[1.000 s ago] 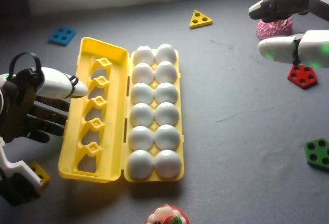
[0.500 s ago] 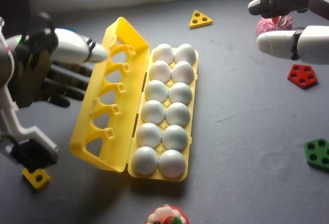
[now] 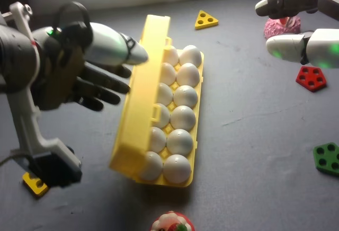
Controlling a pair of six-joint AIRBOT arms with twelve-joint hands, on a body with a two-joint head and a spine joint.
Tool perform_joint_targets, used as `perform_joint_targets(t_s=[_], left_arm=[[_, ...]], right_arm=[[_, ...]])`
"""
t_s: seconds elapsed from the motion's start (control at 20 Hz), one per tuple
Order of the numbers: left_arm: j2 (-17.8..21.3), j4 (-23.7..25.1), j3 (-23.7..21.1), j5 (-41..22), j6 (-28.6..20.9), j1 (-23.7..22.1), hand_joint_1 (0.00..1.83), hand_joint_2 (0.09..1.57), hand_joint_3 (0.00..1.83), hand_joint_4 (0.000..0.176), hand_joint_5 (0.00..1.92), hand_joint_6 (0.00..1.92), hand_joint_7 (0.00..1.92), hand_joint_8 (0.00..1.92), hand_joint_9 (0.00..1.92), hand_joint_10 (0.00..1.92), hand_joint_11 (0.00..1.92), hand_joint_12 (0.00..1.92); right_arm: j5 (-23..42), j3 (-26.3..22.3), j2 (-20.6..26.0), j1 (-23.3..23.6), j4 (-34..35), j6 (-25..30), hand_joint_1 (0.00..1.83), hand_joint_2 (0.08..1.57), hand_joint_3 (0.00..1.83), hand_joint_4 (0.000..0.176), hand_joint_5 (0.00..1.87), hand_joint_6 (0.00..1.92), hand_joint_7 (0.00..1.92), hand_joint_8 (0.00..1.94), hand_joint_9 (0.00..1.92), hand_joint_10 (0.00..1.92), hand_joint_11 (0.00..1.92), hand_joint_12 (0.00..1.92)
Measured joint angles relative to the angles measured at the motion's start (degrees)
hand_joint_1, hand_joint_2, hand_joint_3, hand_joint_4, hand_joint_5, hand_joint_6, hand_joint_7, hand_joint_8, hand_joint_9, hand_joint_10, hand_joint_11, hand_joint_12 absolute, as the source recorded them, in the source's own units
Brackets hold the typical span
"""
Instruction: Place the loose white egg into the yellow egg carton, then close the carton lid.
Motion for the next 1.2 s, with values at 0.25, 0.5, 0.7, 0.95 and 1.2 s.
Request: perform_joint_targets(t_s=[0.25, 0.5, 0.7, 0.95, 1.2], left_arm=[[0.0, -0.1, -3.0, 0.1, 1.4, 0.0, 0.47, 1.26, 0.0, 0.0, 0.52, 0.0, 0.67, 0.01, 0.36, 0.8, 0.0, 1.53], [0.0, -0.3, -5.2, 1.9, 6.5, -0.2, 0.45, 1.27, 0.0, 0.0, 0.49, 0.0, 0.65, 0.0, 0.33, 0.78, 0.0, 1.5], [0.0, -0.8, -7.1, 3.8, 10.4, -0.2, 0.48, 1.27, 0.0, 0.0, 0.5, 0.01, 0.66, 0.0, 0.35, 0.8, 0.0, 1.52], [0.0, -0.4, -9.6, 6.3, 11.4, 2.1, 0.49, 1.26, 0.0, 0.0, 0.5, 0.01, 0.65, 0.0, 0.33, 0.81, 0.0, 1.52], [0.0, 1.3, -10.6, 8.7, 11.5, 5.1, 0.49, 1.26, 0.0, 0.0, 0.52, 0.01, 0.65, 0.0, 0.34, 0.81, 0.0, 1.53]], right_arm=[[0.3, -0.1, 0.0, 0.0, 0.0, -0.1, 0.5, 1.2, 0.0, 0.0, 0.49, 0.26, 0.62, 0.01, 0.24, 0.99, 0.0, 1.75], [0.5, -0.1, 0.0, 0.0, -0.2, -0.1, 0.56, 1.18, 0.0, 0.0, 0.48, 0.28, 0.61, 0.0, 0.26, 0.99, 0.0, 1.79], [1.0, -0.1, 0.0, 0.0, -0.2, -0.1, 0.49, 1.23, 0.0, 0.0, 0.39, 0.4, 0.58, 0.0, 0.21, 0.99, 0.0, 1.75], [1.5, -0.1, 0.0, 0.0, -0.3, -0.1, 0.48, 1.23, 0.0, 0.0, 0.41, 0.42, 0.6, 0.01, 0.24, 0.99, 0.0, 1.74], [1.6, -0.1, 0.0, 0.0, -0.5, -0.1, 0.46, 1.24, 0.01, 0.0, 0.41, 0.41, 0.59, 0.0, 0.22, 0.98, 0.0, 1.72]])
